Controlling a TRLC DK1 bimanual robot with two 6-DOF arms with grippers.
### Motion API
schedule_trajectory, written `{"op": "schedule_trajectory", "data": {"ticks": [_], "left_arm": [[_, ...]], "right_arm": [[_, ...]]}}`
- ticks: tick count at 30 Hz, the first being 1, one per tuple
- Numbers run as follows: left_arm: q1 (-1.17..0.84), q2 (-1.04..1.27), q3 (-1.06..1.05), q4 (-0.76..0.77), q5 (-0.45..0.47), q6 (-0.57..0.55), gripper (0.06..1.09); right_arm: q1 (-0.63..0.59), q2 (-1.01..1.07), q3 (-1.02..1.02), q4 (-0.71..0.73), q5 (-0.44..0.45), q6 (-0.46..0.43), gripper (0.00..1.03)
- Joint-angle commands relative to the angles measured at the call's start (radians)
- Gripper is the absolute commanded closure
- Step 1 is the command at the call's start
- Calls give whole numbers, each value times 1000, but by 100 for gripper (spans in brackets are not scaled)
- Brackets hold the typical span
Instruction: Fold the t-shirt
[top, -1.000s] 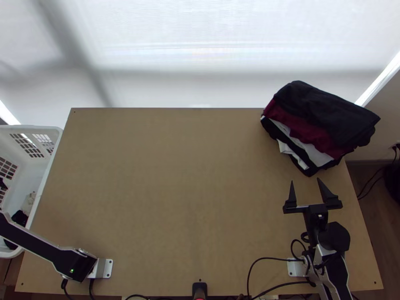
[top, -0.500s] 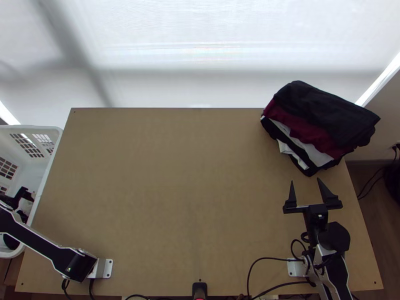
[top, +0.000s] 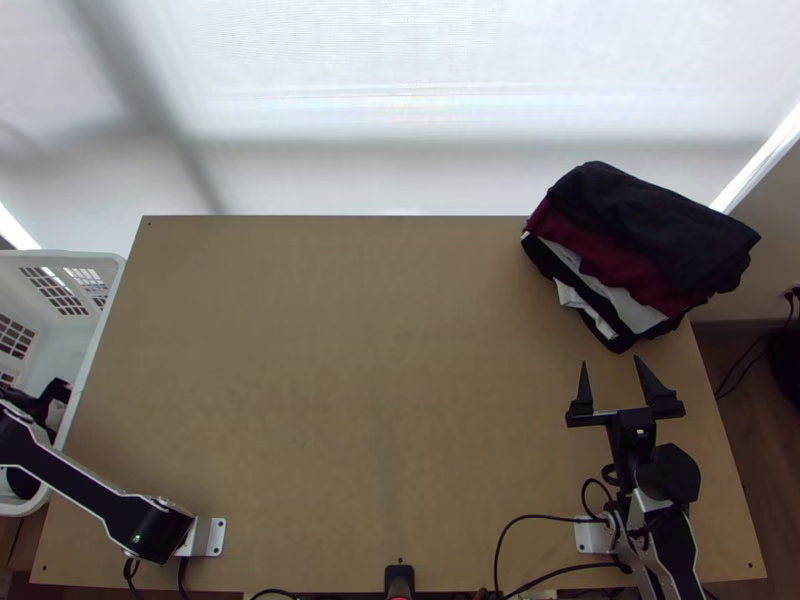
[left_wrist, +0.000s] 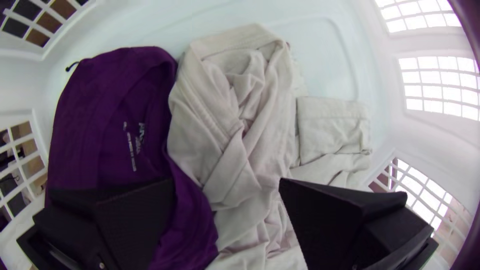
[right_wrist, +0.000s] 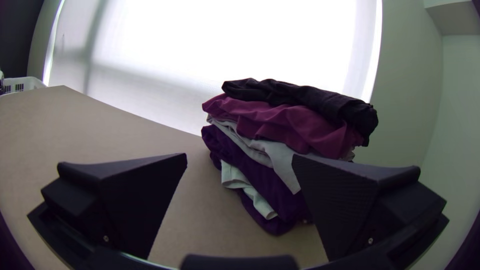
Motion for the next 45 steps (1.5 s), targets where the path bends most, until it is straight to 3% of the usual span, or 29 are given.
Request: {"op": "schedule_trajectory", "data": {"ticks": [1, 14, 30, 45], "left_arm": [[-26, 32, 20, 22, 10, 56, 11], [-95, 29, 20, 76, 7, 100, 11], [-95, -161, 10, -18, -10, 129, 11], [-151, -72, 11, -4, -44, 123, 11]], "right_arm": [[-5, -5, -10, -14, -3, 10, 4], [-5, -5, -8, -13, -3, 10, 4], [-6, -5, -8, -13, -1, 10, 4], [-5, -5, -10, -13, -3, 10, 4]]}}
